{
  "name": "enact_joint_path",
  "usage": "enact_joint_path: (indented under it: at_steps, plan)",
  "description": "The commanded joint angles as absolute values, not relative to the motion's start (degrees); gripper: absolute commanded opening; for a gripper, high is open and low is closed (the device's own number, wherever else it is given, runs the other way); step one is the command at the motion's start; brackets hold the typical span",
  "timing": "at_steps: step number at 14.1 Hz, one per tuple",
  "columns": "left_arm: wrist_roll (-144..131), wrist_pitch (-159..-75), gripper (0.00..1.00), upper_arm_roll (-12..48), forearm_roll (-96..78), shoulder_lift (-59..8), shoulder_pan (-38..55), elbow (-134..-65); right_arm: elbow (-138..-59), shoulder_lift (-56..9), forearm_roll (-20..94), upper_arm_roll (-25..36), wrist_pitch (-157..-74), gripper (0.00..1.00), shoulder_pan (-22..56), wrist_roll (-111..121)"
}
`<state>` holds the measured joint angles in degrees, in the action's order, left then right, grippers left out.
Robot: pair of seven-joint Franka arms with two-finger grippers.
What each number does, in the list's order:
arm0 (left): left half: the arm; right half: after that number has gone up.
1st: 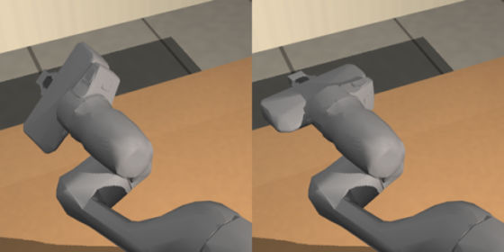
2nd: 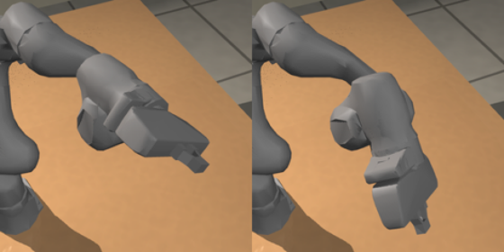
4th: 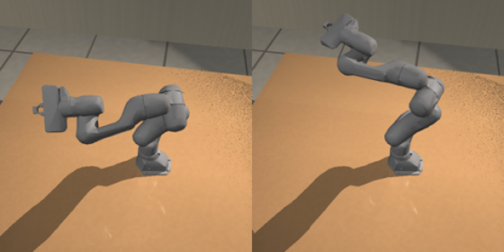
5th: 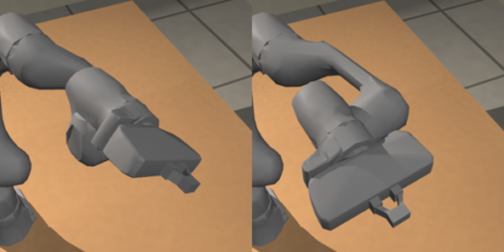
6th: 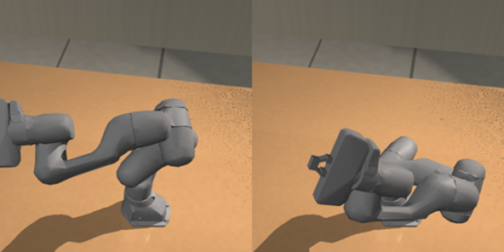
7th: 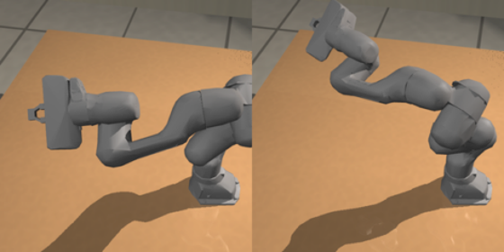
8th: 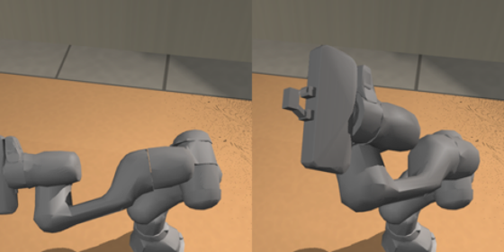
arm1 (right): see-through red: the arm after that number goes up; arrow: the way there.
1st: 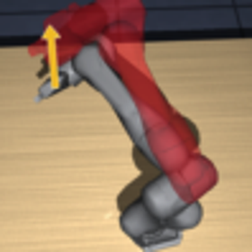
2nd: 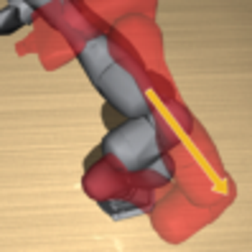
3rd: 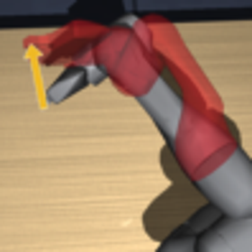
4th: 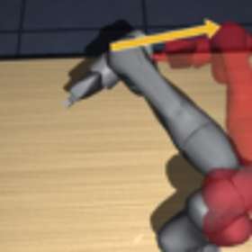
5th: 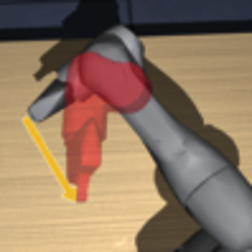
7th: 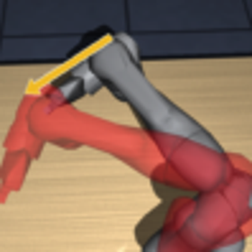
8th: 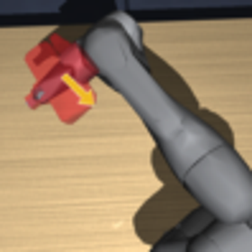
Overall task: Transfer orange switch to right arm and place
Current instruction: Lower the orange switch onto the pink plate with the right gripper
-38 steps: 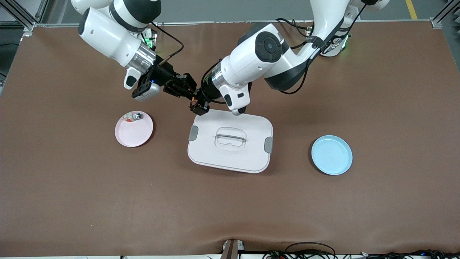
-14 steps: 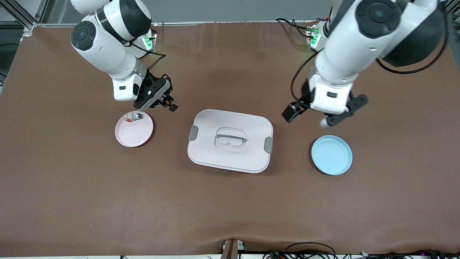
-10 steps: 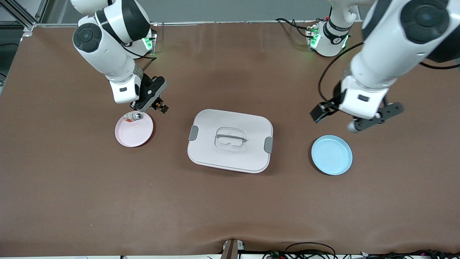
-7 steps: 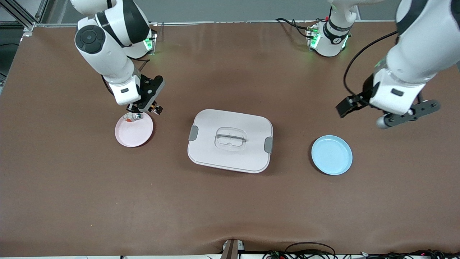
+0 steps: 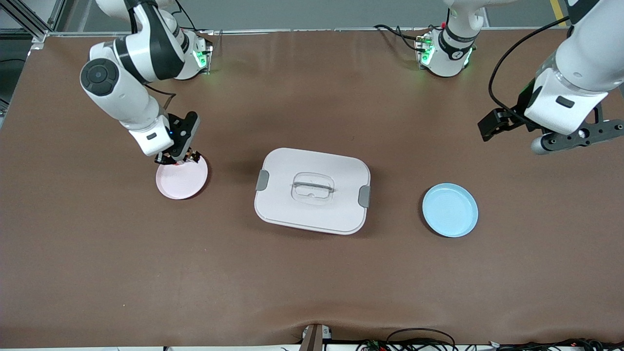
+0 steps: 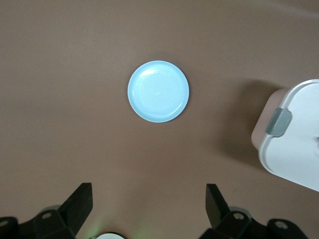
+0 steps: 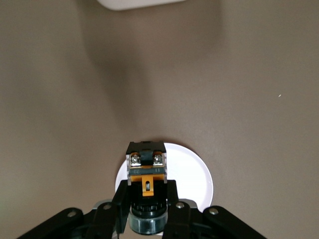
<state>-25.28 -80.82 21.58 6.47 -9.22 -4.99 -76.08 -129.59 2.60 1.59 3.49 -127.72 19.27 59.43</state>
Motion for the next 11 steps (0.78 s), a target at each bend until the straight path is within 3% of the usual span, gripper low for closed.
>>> enact_joint_path:
  at_steps: [1, 5, 11]
  plan:
    - [-20.85, -84.10, 1.00, 15.84, 6.07, -4.06, -1.86, -83.03, -135.51, 3.17, 0.62, 2.72, -134.45, 0.00, 17.23, 63.18]
    - [-12.94, -89.90, 1.00, 8.54, 3.52, 1.22, 1.84, -91.31, -137.19, -1.83, 0.62, 2.72, -138.23, 0.00, 13.63, 70.57]
    - [-12.13, -89.65, 1.00, 8.35, 2.37, 1.49, 1.23, -91.32, -138.69, -8.69, 0.53, 2.81, -147.47, 0.00, 10.46, 78.92]
